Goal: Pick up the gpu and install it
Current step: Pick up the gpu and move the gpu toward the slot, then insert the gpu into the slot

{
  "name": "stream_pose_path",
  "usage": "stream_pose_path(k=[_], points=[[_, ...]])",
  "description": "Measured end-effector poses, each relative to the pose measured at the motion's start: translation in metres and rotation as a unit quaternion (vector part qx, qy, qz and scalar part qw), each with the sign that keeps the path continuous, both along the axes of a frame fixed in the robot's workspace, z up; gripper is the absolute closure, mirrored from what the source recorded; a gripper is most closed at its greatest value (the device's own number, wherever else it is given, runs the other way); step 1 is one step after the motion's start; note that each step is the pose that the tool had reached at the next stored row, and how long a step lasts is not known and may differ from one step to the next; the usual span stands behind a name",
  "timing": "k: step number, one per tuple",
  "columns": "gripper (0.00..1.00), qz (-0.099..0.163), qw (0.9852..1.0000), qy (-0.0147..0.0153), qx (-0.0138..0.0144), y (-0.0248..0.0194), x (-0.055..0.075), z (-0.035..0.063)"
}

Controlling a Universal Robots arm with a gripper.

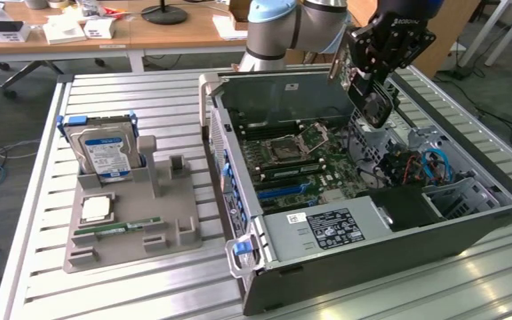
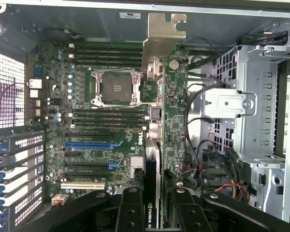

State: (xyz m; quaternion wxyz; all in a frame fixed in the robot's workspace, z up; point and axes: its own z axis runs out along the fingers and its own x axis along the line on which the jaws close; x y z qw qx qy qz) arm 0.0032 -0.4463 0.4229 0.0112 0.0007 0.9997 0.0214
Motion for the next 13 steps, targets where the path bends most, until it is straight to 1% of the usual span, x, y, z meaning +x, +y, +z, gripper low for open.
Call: stream_pose_path(k=[3, 7, 13], points=[[0.74, 0.0, 1.0, 0.0, 0.0, 0.0, 0.0003, 0.0], [0.74, 0.0, 1.0, 0.0, 0.0, 0.0, 0.0037, 0.0], [0.74, 0.0, 1.0, 0.0, 0.0, 0.0, 0.0037, 0.0]])
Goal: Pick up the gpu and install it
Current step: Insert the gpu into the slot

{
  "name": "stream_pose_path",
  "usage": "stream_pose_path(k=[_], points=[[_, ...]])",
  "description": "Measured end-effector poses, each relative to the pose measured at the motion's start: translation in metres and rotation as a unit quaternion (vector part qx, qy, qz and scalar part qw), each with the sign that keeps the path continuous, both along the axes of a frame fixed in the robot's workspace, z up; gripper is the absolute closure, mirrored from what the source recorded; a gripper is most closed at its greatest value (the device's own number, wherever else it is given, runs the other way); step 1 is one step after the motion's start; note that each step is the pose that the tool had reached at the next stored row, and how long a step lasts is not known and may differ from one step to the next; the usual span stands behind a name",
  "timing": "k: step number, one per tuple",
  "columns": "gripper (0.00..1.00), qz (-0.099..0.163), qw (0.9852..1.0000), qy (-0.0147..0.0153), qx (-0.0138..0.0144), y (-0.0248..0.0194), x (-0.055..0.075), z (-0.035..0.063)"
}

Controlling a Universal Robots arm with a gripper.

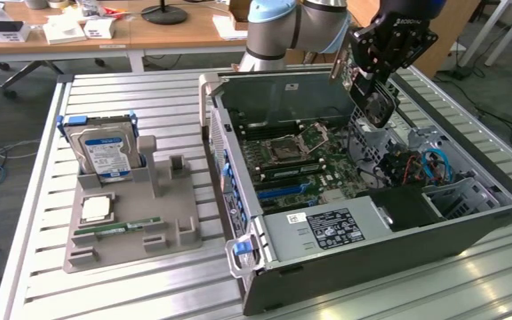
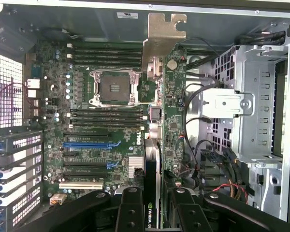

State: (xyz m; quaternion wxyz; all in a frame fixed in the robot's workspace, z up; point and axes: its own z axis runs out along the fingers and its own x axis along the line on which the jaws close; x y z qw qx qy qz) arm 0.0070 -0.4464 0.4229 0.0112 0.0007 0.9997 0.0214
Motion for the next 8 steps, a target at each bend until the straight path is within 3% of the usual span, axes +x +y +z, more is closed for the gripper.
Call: stream_pose_path(k=[8], points=[[0.74, 0.001, 1.0, 0.0, 0.0, 0.0, 0.0, 0.0]])
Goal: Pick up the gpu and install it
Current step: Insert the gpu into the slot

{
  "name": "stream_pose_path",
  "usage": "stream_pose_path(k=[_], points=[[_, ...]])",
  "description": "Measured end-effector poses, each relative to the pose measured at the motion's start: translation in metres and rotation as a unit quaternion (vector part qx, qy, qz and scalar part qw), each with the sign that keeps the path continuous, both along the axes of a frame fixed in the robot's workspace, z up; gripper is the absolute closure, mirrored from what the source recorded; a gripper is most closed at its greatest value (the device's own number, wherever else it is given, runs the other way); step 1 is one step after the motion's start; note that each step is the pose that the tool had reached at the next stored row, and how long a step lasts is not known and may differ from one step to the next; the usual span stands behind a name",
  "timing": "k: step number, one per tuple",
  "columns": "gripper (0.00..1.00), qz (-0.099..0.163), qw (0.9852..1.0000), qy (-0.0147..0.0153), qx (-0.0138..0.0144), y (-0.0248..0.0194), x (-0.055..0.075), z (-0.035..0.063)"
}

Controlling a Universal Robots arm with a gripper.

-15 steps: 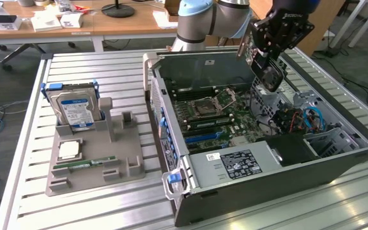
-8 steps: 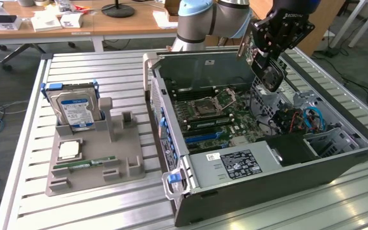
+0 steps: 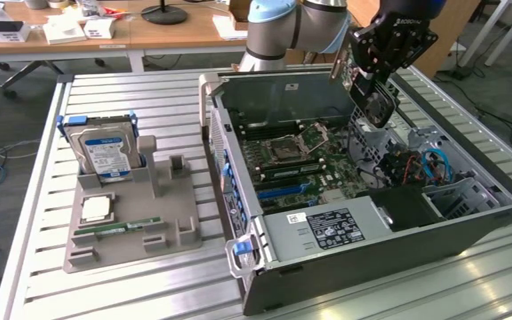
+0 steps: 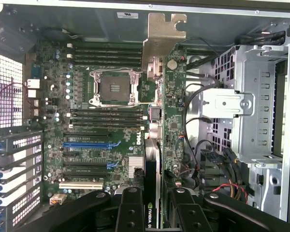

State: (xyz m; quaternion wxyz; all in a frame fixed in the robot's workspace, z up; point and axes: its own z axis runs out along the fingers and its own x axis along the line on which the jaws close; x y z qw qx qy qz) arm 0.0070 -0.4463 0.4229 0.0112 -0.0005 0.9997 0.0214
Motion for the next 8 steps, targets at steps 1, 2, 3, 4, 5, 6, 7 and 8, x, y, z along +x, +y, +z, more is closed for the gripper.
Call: stream_pose_path(k=[1, 2, 3, 4, 5, 6, 7, 8], points=[[0.74, 0.003, 1.0, 0.0, 0.0, 0.0, 0.0, 0.0], [0.74, 0.01, 0.9999, 0.0, 0.0, 0.0, 0.0, -0.0001], [0.74, 0.02, 0.9998, 0.0, 0.0, 0.0, 0.0, -0.0001], [0.74, 0.028, 0.9996, 0.0, 0.0, 0.0, 0.0, -0.0001], [0.74, 0.038, 0.9993, 0.0, 0.0, 0.0, 0.0, -0.0001], [0.74, 0.047, 0.9989, 0.0, 0.0, 0.0, 0.0, -0.0001], [0.74, 0.056, 0.9984, 0.0, 0.0, 0.0, 0.0, -0.0002], [0.74, 0.065, 0.9979, 0.0, 0.0, 0.0, 0.0, -0.0002]])
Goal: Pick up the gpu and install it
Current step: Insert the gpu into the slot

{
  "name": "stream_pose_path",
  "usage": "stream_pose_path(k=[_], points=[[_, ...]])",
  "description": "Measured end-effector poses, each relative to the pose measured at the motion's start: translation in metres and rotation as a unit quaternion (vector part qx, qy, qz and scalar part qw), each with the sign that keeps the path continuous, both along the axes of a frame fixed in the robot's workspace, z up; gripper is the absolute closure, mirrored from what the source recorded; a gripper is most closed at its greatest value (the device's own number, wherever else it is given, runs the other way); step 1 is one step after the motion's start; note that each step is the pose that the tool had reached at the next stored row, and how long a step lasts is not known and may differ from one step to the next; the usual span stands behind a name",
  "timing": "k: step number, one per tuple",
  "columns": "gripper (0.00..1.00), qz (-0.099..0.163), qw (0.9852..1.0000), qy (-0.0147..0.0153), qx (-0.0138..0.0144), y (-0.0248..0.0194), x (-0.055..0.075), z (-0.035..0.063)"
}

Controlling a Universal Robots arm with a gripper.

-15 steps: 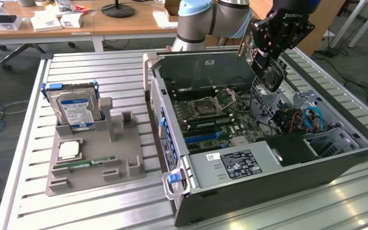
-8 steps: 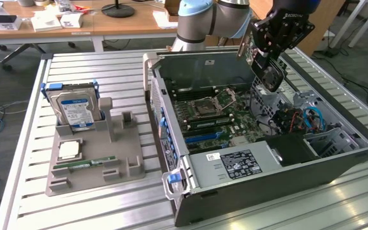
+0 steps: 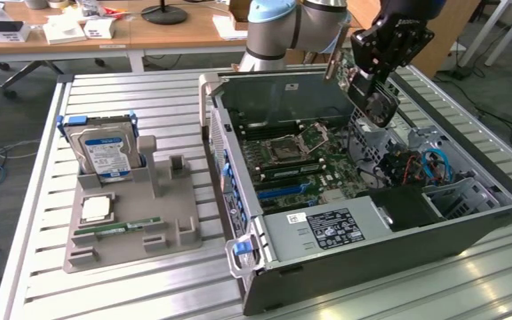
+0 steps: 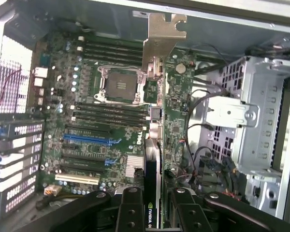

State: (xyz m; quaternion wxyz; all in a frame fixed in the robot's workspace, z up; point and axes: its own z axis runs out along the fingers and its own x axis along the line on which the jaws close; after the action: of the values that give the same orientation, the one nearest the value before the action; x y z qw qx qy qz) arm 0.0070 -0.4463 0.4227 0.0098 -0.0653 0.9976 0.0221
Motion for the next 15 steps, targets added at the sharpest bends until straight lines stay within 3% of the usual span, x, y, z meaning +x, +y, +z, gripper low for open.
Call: stream_pose_path(k=[4, 8, 12, 15], points=[[0.74, 0.037, 0.9993, 0.0, -0.0001, 0.0, 0.0, -0.0001], [0.74, 0.072, 0.9974, 0.0, 0.0, 0.0, 0.0, -0.0003], [0.74, 0.109, 0.994, 0.0, 0.0, 0.0, 0.0, -0.0006], [0.74, 0.136, 0.9907, 0.0, 0.0, 0.0, 0.0, -0.0008]])
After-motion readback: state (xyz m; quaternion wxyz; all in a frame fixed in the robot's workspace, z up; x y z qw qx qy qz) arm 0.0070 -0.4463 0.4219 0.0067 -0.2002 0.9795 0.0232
